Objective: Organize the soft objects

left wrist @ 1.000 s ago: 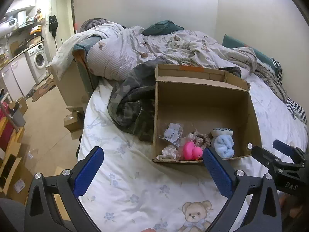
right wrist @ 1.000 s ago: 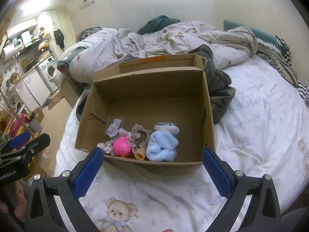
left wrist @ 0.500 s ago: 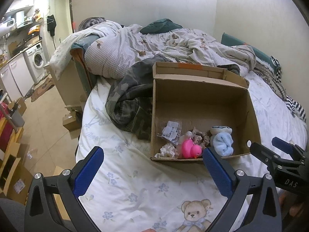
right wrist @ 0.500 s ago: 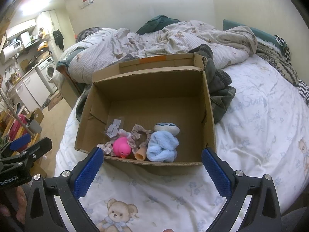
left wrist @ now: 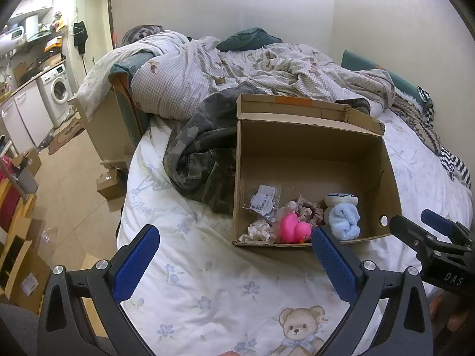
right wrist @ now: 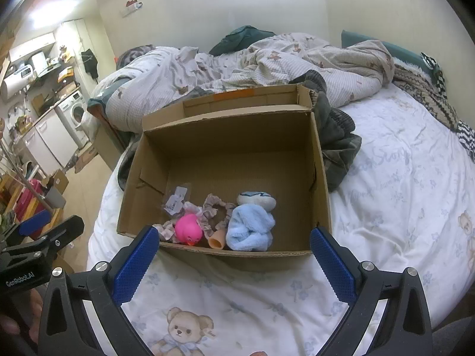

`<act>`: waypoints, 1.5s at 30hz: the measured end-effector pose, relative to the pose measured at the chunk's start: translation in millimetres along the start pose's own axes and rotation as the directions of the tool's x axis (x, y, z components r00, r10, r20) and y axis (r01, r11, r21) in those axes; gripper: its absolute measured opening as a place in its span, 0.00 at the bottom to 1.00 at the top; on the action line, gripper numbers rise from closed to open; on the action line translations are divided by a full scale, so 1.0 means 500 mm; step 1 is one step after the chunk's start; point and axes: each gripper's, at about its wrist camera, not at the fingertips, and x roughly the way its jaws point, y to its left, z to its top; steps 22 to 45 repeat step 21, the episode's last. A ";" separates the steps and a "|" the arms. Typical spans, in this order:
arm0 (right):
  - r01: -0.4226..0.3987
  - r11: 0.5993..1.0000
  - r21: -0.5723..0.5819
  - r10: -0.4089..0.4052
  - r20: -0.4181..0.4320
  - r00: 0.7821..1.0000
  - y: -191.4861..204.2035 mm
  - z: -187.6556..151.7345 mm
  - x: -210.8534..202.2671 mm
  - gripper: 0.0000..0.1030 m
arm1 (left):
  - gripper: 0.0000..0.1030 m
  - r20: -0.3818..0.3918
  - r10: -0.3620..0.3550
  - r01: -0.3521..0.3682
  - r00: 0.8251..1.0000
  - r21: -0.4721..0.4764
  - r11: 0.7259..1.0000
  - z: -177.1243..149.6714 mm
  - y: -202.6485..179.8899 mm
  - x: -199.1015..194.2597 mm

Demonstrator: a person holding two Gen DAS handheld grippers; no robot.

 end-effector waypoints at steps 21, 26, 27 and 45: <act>-0.008 1.000 0.019 0.007 0.003 1.000 0.004 0.005 -0.002 1.00 | 0.99 -0.012 -0.009 0.009 1.000 -0.004 1.000 -0.004 -0.003 0.012; -0.008 1.000 0.019 0.007 0.003 1.000 0.004 0.005 -0.002 1.00 | 0.99 -0.012 -0.009 0.009 1.000 -0.004 1.000 -0.004 -0.003 0.012; -0.008 1.000 0.019 0.007 0.003 1.000 0.004 0.005 -0.002 1.00 | 0.99 -0.012 -0.009 0.009 1.000 -0.004 1.000 -0.004 -0.003 0.012; -0.008 1.000 0.019 0.007 0.003 1.000 0.004 0.005 -0.002 1.00 | 0.99 -0.012 -0.009 0.009 1.000 -0.004 1.000 -0.004 -0.003 0.012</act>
